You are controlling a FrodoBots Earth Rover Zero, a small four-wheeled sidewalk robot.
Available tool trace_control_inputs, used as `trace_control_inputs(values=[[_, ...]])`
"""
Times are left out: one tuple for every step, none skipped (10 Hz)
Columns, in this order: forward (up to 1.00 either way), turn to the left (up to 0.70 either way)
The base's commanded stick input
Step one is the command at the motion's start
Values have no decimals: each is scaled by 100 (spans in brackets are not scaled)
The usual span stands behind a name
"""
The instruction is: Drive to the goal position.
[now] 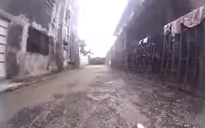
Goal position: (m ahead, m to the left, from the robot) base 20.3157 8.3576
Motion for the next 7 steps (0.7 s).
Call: trace_control_inputs(values=[[70, 0], [70, 0], [70, 0], [70, 0], [70, 0], [70, 0], [70, 0]])
